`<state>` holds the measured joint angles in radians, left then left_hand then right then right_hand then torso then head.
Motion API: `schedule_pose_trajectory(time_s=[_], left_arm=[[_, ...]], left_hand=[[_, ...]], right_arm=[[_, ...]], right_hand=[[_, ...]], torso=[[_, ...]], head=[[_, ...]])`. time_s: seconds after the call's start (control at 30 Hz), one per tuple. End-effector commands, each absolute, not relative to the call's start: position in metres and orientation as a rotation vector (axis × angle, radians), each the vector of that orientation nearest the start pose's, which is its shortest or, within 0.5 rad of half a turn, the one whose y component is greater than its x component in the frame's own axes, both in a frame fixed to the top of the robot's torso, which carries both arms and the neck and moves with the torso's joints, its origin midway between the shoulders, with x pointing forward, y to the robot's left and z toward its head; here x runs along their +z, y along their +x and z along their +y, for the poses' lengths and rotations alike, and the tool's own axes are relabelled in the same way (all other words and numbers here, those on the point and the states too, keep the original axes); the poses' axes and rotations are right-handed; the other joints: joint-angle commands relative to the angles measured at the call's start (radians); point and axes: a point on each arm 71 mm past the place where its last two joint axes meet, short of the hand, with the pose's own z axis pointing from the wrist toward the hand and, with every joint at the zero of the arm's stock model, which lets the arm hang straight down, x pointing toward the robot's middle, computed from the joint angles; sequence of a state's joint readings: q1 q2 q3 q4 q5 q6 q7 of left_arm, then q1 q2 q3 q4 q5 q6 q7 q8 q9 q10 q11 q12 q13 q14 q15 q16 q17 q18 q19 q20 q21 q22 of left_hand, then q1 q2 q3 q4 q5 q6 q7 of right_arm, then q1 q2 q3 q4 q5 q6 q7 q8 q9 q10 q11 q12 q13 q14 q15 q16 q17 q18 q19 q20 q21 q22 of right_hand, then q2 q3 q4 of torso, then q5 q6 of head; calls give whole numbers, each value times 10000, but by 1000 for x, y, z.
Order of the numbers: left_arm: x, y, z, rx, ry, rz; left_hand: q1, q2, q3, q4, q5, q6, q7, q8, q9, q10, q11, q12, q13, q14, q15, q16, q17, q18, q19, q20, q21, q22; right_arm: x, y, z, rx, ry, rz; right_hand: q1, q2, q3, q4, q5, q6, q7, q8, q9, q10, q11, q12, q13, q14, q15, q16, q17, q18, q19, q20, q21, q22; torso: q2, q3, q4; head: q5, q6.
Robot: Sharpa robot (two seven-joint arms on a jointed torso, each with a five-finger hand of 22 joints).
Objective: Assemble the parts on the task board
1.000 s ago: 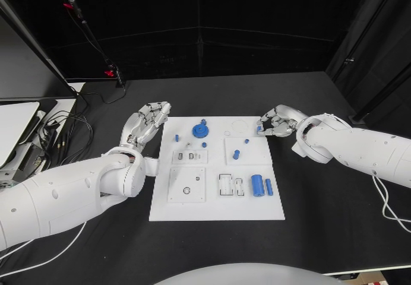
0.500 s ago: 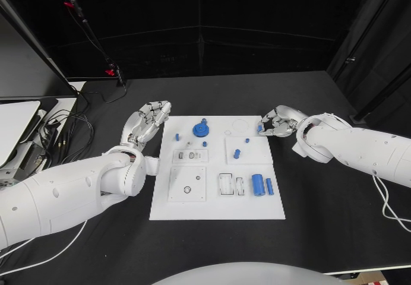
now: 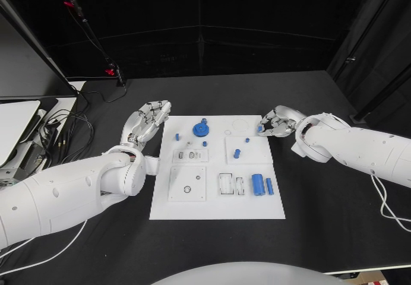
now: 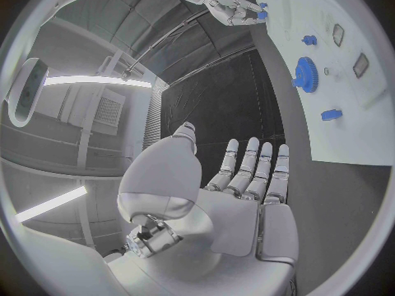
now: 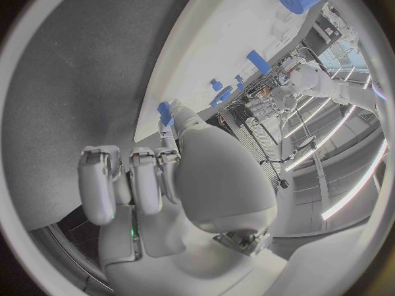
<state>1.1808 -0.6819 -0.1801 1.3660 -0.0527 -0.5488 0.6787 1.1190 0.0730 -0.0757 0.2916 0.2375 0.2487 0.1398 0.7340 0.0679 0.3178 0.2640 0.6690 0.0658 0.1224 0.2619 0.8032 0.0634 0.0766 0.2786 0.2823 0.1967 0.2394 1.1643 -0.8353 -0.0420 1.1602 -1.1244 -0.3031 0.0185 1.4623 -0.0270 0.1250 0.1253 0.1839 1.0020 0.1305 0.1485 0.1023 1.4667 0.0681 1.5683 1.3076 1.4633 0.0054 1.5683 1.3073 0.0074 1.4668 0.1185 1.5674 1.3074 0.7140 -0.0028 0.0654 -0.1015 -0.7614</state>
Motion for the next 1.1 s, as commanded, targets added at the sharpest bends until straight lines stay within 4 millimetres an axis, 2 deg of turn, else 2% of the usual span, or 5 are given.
schedule_pose_trajectory(time_s=[0.03,0.37,0.73,0.9,1.1], left_arm=[[-206,489,185,-15113,-7139,10396],[-206,489,185,-15114,-7145,10400],[-206,489,187,-15087,-7146,10388],[-206,489,186,-15083,-7146,10389],[-206,489,185,-15089,-7144,10394]], left_hand=[[50,29,-76,-6,65,45,1578,44,-13,56,4,57,-7,27,39,67,14,156,22,68,41,16],[50,29,-76,-6,65,45,1578,44,-13,56,4,57,-7,27,39,67,14,156,22,68,41,16],[95,50,-118,-3,91,52,1577,46,-14,59,3,71,-7,33,37,76,13,157,24,68,56,19],[95,50,-118,-3,91,52,1577,46,-14,59,3,71,-7,33,37,76,13,157,24,68,56,19],[99,51,-122,-3,92,54,1577,47,-14,60,3,73,-7,35,37,77,14,157,25,69,59,20]], right_arm=[[-223,531,-318,5355,2715,17278],[-215,532,-314,5611,2551,16162],[-202,526,-303,6639,2949,14966],[-195,523,-289,7096,3005,15016],[-187,518,-252,7789,2881,15645]], right_hand=[[77,150,116,-23,42,380,-34,127,58,1041,-47,25,2632,1075,19,25,2635,-74,1040,9,34,2634],[258,266,252,-155,136,792,-48,139,60,1041,-64,25,2632,1075,3,25,2635,-74,1040,-10,34,2634],[333,267,346,-268,509,900,-1,14,10,1041,-22,25,2632,1075,19,25,2635,-74,1040,-4,34,2634],[332,263,346,-272,520,909,1,11,9,1041,-20,25,2632,1075,18,25,2635,-74,1040,-4,34,2634],[320,269,347,-271,521,957,-4,16,12,1041,-19,25,2632,1075,15,25,2635,-74,1040,-5,34,2634]], torso=[[3,2,-1],[5,0,-6],[-3,-12,21],[-1,-21,18],[2,-14,13]], head=[[12,7],[17,-6],[177,-56],[245,-67],[358,-108]])
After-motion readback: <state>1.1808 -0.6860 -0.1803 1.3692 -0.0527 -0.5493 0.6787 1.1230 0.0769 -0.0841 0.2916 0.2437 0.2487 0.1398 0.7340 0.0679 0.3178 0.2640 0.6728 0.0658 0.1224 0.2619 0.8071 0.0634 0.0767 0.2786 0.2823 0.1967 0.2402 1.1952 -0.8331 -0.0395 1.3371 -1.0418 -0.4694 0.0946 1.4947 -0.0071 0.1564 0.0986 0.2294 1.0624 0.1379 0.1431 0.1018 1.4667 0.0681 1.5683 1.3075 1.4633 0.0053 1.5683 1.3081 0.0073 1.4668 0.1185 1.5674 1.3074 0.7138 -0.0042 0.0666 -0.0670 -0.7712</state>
